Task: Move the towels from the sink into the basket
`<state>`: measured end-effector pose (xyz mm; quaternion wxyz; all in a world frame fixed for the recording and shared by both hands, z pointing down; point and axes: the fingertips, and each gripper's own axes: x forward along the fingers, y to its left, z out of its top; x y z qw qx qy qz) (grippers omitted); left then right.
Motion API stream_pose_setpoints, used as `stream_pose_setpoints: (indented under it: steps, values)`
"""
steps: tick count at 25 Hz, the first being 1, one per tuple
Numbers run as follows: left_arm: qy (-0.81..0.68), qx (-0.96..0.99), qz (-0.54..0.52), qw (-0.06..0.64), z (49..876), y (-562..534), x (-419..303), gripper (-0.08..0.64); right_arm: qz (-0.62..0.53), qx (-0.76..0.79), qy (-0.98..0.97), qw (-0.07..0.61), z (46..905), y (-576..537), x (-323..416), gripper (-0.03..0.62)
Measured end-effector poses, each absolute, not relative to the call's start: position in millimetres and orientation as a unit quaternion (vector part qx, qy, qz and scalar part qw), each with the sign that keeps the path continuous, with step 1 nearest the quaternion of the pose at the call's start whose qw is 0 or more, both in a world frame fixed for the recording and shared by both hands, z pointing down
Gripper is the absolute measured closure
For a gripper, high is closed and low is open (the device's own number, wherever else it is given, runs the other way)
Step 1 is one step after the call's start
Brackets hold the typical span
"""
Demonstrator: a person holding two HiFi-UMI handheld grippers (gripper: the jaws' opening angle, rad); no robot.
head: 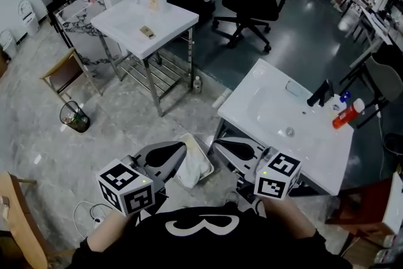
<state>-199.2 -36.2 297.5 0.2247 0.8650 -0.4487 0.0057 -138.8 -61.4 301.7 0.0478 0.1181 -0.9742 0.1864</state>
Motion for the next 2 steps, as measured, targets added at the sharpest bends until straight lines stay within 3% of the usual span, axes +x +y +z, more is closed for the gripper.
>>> stream_pose_setpoints:
  steps: [2]
  values:
    - [-0.446,0.867,0.007,0.223,297.1,-33.2,-198.3,0.554,0.184,0.120,-0.974,0.046,300.5,-57.7,-138.6,0.589]
